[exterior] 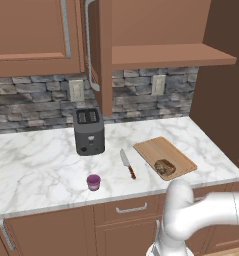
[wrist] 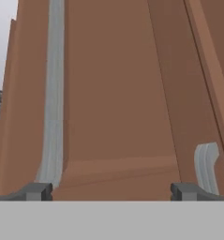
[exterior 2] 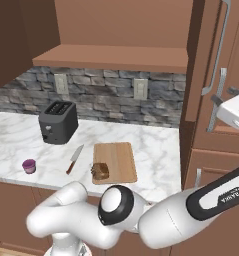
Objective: Pick the bread, place it on the cutting board, pick the jam, place it on the counter, and close the cabinet.
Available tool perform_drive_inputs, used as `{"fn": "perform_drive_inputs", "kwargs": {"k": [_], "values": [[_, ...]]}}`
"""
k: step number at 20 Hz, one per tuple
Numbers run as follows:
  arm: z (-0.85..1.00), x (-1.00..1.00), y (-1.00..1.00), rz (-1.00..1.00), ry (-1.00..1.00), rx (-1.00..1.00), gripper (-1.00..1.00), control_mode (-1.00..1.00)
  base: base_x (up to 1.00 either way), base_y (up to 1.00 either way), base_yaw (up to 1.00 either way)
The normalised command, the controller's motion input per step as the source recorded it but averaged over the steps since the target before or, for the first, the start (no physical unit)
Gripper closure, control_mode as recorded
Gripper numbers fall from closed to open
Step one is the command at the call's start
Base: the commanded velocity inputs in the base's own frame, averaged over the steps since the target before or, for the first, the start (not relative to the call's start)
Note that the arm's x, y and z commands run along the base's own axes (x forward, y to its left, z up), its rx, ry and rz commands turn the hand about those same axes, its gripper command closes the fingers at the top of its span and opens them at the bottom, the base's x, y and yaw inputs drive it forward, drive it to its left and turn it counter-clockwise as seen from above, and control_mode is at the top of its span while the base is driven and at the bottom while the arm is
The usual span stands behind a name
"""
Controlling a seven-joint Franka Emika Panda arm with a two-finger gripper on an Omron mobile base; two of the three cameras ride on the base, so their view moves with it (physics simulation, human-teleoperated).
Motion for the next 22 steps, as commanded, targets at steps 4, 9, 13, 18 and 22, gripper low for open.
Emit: {"fn": "perform_drive_inputs", "kwargs": {"k": [4, 9, 13, 18, 22], "values": [[0.04, 0.10, 0.00, 0.05, 0.00, 0.01, -1.00, -1.00, 0.00, 0.00, 0.00], [0.03, 0.09, 0.00, 0.04, 0.00, 0.01, -1.00, -1.00, 0.00, 0.00, 0.00], [0.05, 0.07, 0.00, 0.03, 0.00, 0.01, -1.00, -1.00, 0.00, 0.00, 0.00], [0.04, 0.09, 0.00, 0.03, 0.00, 0.00, -1.00, -1.00, 0.00, 0.00, 0.00], [0.02, 0.07, 0.00, 0.03, 0.00, 0.00, -1.00, -1.00, 0.00, 0.00, 0.00]]}}
